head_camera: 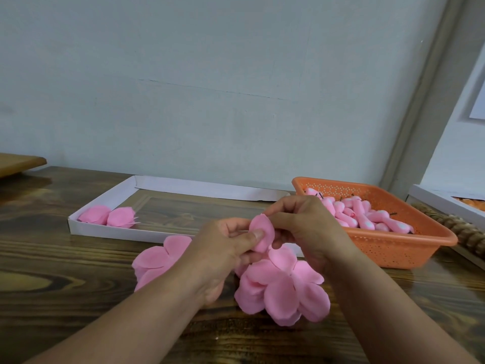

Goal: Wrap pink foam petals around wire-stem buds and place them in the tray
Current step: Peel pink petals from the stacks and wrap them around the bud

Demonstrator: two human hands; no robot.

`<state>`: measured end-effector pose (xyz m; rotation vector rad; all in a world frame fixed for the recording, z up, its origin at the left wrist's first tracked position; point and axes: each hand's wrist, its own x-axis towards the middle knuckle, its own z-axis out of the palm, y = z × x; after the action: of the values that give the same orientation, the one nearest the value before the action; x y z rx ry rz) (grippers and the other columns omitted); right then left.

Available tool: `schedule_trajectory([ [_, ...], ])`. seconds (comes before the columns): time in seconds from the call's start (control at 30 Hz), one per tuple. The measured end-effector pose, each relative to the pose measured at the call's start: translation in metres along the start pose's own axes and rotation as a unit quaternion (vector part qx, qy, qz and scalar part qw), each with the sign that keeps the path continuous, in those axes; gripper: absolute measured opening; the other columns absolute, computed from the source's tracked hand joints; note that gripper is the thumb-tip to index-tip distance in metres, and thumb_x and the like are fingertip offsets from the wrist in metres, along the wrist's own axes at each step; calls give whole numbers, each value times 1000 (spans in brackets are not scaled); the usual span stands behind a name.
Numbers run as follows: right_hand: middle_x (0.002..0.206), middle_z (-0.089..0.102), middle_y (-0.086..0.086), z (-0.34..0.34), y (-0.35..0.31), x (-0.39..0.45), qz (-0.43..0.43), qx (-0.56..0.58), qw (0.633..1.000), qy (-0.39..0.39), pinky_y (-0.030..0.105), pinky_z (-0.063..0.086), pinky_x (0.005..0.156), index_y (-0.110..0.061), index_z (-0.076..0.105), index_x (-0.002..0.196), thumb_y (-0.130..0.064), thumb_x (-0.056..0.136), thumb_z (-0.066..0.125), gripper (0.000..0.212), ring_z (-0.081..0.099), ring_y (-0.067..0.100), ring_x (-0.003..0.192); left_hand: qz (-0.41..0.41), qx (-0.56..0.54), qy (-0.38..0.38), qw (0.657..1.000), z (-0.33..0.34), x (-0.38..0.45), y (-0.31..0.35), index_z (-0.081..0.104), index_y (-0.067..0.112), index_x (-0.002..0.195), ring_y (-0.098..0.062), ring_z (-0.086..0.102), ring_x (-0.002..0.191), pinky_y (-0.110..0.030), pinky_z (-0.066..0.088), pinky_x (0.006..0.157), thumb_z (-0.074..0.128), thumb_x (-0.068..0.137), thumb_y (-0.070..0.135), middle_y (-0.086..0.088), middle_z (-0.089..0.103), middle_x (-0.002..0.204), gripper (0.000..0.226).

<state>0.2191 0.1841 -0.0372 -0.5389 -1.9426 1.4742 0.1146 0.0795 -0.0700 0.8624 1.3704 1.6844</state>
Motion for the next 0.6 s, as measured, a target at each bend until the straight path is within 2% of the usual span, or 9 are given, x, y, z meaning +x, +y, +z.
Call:
schedule_trajectory([
  [0.1,53,61,10,0,0,0,-2,-6,1000,0,23,47,44,-2,66,66,12,77,60,19,52,16,42,-1,-9,12,1000,1,0,0,66,9,105,-20,73,81,-28,60,71,63,87,7,-8,75,88,18],
  [0.2,52,59,9,1,-1,0,-8,-25,1000,5,23,47,44,-1,66,69,13,77,60,17,51,14,43,12,-6,37,999,3,0,-1,59,13,109,-24,73,75,-45,57,83,66,86,7,-9,75,83,25],
  [0.3,49,57,7,3,-2,-1,-10,-22,1000,16,22,47,43,1,65,70,15,77,57,18,50,12,40,39,2,68,997,4,1,-1,52,16,99,-24,72,66,-59,49,87,67,85,7,-8,74,74,23],
  [0.43,46,57,7,4,-2,-1,-10,-22,999,24,21,47,42,4,65,73,16,78,57,15,50,12,38,61,26,82,994,5,1,-2,56,14,88,-23,72,66,-56,55,83,67,85,7,-6,74,72,13],
  [0.6,52,58,11,4,-1,-2,-11,-15,1000,24,23,48,45,7,67,75,12,79,61,8,50,14,43,55,22,78,995,5,-1,-2,68,15,88,-20,72,68,-56,53,84,65,86,5,-2,74,72,11],
])
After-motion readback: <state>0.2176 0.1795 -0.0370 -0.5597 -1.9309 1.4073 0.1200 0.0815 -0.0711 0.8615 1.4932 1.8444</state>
